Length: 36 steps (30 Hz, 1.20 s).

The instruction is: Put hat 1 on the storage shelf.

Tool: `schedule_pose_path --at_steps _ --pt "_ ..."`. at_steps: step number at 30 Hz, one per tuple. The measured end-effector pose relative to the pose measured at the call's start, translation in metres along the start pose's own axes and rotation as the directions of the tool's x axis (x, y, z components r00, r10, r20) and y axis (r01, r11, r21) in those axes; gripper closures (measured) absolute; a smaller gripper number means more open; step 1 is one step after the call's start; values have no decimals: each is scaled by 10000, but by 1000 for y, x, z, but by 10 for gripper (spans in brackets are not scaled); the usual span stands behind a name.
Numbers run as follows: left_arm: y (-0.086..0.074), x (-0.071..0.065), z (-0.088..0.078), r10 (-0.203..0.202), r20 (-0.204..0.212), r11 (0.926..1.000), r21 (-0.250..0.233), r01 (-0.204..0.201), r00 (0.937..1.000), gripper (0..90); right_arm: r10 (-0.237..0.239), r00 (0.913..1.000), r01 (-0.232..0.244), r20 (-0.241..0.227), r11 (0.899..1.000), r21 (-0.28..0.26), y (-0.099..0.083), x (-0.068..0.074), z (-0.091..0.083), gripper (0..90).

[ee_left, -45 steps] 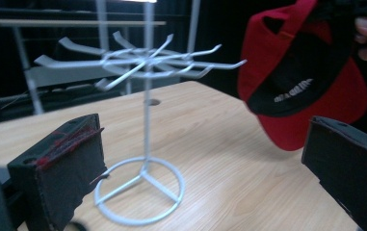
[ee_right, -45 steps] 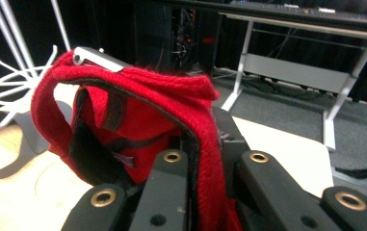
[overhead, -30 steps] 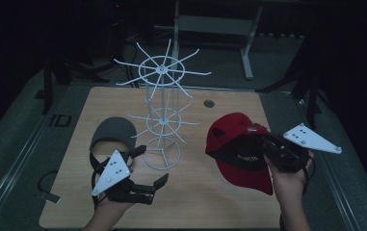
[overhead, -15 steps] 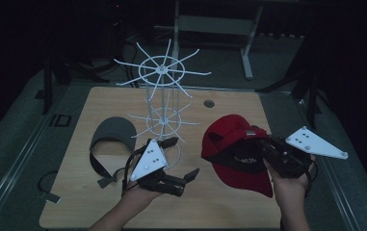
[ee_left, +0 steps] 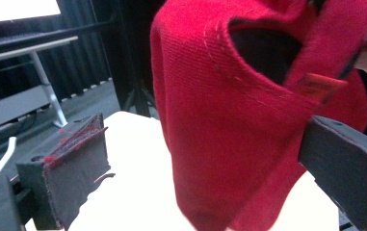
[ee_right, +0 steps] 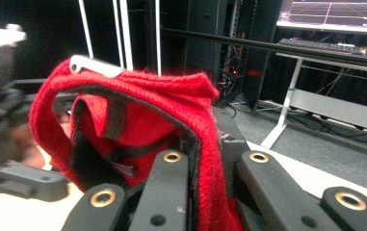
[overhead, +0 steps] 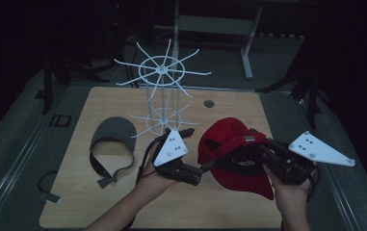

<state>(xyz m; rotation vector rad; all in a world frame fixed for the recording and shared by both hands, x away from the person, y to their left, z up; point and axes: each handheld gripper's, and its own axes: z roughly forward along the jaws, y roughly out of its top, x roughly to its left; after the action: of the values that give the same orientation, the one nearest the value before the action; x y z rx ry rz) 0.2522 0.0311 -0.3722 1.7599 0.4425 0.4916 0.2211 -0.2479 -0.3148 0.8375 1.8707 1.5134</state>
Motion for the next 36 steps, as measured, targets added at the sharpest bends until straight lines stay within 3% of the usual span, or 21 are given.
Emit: schedule_pose_path --at_steps 4,7,11,15,16,18,23,30,36 --pt "4 -2 9 90 -8 10000 -26 -90 10000 70 67 9999 -67 -143 10000 15 -2 2 0 859" --pt "7 -3 14 41 92 10000 -55 -41 9999 154 105 9998 -104 -195 9999 46 -3 3 1 859" --pt "10 -6 19 315 -177 9995 38 -315 9993 268 140 9995 -138 -270 9999 80 -6 3 1 859" --pt "14 -9 22 347 -141 9994 12 -347 9993 434 197 9995 -195 -261 9998 90 -8 1 1 858" --pt "15 -10 23 432 -392 9990 123 -428 9983 462 233 9994 -231 -260 9997 79 -9 1 1 858" --pt "17 -10 24 311 -329 9994 188 -305 9990 586 213 9995 -211 -242 9997 84 -9 0 1 858" --pt "21 -11 27 171 -706 9995 287 -152 9974 818 329 9993 -326 -172 9993 159 -13 -1 1 858" --pt "27 -14 31 327 -1280 9989 387 -279 9912 842 373 9992 -370 -126 9990 265 -19 -3 2 857" --pt "32 -14 34 317 -1298 9985 488 -256 9910 846 479 9988 -476 -127 9985 258 -26 -5 1 854"
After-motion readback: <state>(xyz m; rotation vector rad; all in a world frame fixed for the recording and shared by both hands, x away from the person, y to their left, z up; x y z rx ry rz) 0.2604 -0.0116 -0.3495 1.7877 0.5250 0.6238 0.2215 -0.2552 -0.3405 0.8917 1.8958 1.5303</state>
